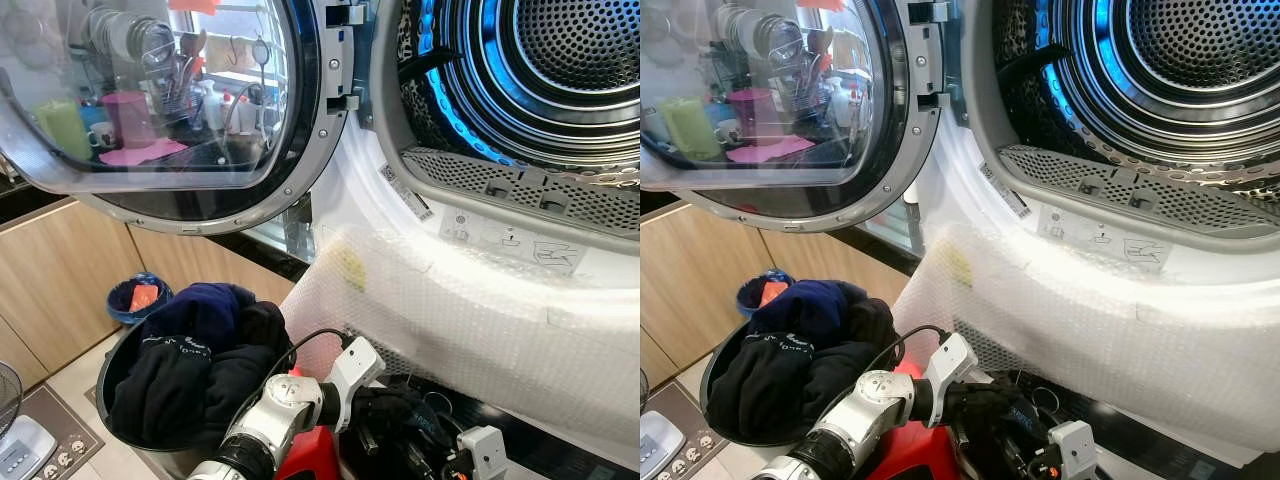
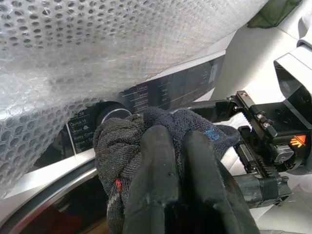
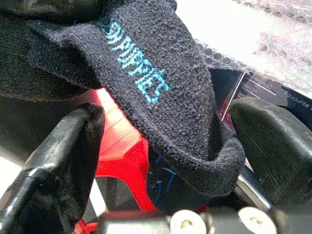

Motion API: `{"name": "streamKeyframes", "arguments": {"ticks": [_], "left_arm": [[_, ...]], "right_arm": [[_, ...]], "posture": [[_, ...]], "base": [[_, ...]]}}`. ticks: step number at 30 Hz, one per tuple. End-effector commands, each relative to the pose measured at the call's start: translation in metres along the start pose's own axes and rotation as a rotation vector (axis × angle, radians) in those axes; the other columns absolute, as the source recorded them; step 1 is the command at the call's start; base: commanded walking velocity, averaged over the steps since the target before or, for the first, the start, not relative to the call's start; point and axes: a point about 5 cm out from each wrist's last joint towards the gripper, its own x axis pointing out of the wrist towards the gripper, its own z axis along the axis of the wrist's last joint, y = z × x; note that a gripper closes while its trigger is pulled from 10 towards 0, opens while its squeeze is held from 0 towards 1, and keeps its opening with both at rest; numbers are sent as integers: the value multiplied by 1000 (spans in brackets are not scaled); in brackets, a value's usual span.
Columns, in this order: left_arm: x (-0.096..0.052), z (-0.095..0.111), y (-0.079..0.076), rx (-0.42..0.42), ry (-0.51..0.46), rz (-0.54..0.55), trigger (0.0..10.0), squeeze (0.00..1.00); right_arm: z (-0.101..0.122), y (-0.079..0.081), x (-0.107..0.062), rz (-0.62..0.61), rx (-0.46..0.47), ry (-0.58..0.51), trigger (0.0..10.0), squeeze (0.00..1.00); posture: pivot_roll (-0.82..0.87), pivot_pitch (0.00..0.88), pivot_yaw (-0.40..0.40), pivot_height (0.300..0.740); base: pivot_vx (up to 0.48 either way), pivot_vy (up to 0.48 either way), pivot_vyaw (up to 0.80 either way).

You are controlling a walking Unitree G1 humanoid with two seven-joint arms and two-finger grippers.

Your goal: Clothes washing

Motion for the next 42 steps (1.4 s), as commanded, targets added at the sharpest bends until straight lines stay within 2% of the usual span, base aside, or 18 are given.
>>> {"name": "streamKeyframes", "arguments": {"ticks": [1, 5, 6, 7, 9, 15, 42], "left_arm": [[-1, 6, 2, 1, -23, 4, 10000, 0], [-1, 8, 1, -8, -28, 1, 10000, 0], [12, 27, -4, -176, -120, -5, 10000, 0], [19, 34, -7, -247, -156, -17, 10000, 0], [19, 35, -7, -262, -165, -18, 10000, 0], [18, 37, -6, -257, -173, -15, 10000, 0], [18, 39, -11, -396, -187, -31, 10000, 0]], "right_arm": [[3, 0, 2, 5, -1, -15, 10000, 0], [4, 3, 2, 36, 12, -18, 10000, 0], [11, 1, 9, 30, 64, -56, 0, 0], [15, 0, 12, 19, 82, -71, 0, 0], [15, -1, 11, 18, 82, -71, 0, 0], [15, -2, 9, 18, 81, -76, 0, 0], [16, -2, 5, 21, 95, -83, 0, 0]], "posture": [[8, 0, 22, 740], [8, 0, 22, 740], [1, 0, 12, 740], [1, 0, 11, 740], [-1, 0, 8, 740], [-5, 0, 5, 740], [-15, 0, 6, 740]], "base": [[0, 0, 0], [0, 0, 0], [0, 0, 0], [0, 0, 0], [0, 0, 0], [0, 0, 0], [0, 0, 0]]}}
